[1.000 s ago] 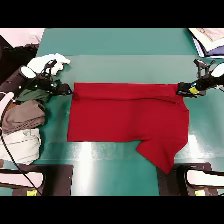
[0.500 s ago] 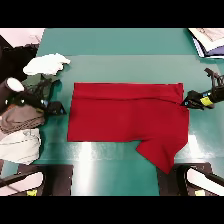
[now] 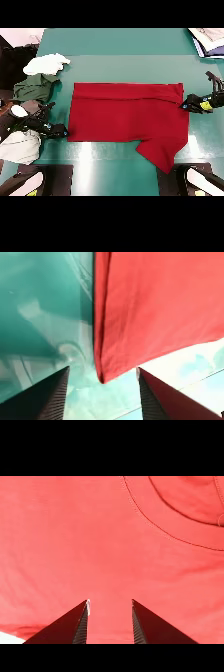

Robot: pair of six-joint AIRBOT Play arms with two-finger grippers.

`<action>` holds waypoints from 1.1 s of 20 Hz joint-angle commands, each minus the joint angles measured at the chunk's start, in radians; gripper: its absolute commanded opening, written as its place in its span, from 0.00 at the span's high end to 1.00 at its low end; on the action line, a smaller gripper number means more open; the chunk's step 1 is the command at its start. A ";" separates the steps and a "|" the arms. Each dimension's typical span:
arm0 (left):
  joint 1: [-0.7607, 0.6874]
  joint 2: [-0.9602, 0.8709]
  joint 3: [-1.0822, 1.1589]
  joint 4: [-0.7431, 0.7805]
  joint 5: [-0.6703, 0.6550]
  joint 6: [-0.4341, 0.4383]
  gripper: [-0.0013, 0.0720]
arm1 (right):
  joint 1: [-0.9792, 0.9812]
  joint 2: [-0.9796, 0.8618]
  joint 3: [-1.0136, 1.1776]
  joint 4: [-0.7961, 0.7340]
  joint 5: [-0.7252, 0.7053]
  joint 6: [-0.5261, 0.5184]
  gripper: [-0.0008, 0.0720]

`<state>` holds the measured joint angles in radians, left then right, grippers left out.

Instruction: Fold the shirts.

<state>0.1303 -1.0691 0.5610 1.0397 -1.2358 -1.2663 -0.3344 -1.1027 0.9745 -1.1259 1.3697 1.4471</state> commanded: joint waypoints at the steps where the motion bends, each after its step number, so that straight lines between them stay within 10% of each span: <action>1: 0.000 0.009 -0.030 -0.023 0.033 0.010 0.32 | 0.000 0.003 -0.003 0.009 0.002 -0.001 0.57; 5: -0.056 0.001 -0.032 -0.038 0.060 0.009 0.35 | 0.000 0.003 -0.003 0.009 0.003 0.000 0.57; 9: -0.163 0.001 -0.029 -0.033 0.153 0.005 0.95 | -0.017 0.003 -0.003 -0.006 0.050 0.000 0.57; 14: -0.163 0.002 0.049 -0.033 0.137 -0.018 0.95 | -0.101 0.036 -0.062 -0.213 0.262 0.056 0.55; 17: -0.163 0.002 0.060 -0.033 0.146 -0.017 0.95 | -0.131 0.087 -0.194 -0.243 0.262 0.056 0.26; 22: -0.163 0.002 0.060 -0.034 0.147 -0.016 0.95 | -0.105 0.100 -0.374 -0.236 0.177 0.084 0.29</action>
<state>-0.0315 -1.0683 0.6174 1.0069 -1.0916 -1.2819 -0.4553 -1.0122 0.6884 -1.3476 1.5879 1.5143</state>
